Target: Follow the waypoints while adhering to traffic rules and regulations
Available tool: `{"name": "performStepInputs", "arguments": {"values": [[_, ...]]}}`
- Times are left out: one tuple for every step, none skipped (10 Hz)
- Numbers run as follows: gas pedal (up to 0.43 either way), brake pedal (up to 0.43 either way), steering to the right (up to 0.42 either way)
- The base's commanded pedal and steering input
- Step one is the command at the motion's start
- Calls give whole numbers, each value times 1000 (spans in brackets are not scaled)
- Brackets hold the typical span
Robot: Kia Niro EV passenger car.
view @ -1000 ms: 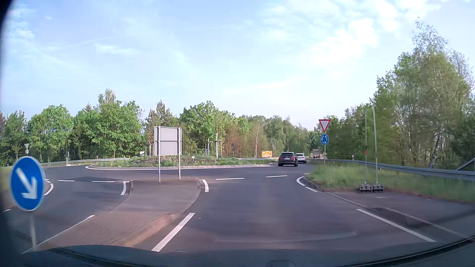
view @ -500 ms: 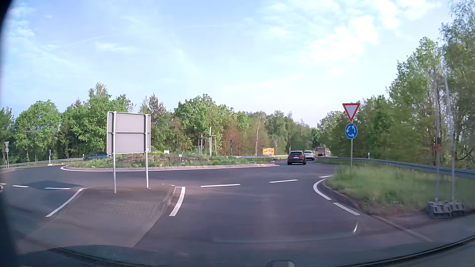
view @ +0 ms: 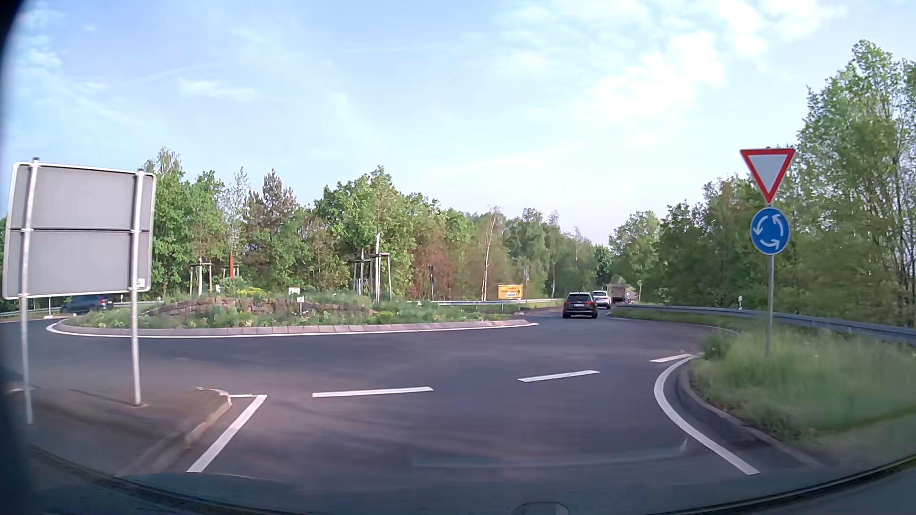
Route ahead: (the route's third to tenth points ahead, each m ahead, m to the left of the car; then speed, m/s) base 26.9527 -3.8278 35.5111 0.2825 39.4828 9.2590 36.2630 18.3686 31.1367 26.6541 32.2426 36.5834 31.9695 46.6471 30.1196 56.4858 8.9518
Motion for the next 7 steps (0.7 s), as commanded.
{"name": "performStepInputs", "arguments": {"values": [[0, 159, 67], [0, 159, 79], [0, 159, 87], [0, 159, 94], [0, 159, 98], [0, 159, 102], [0, 159, 106]]}}
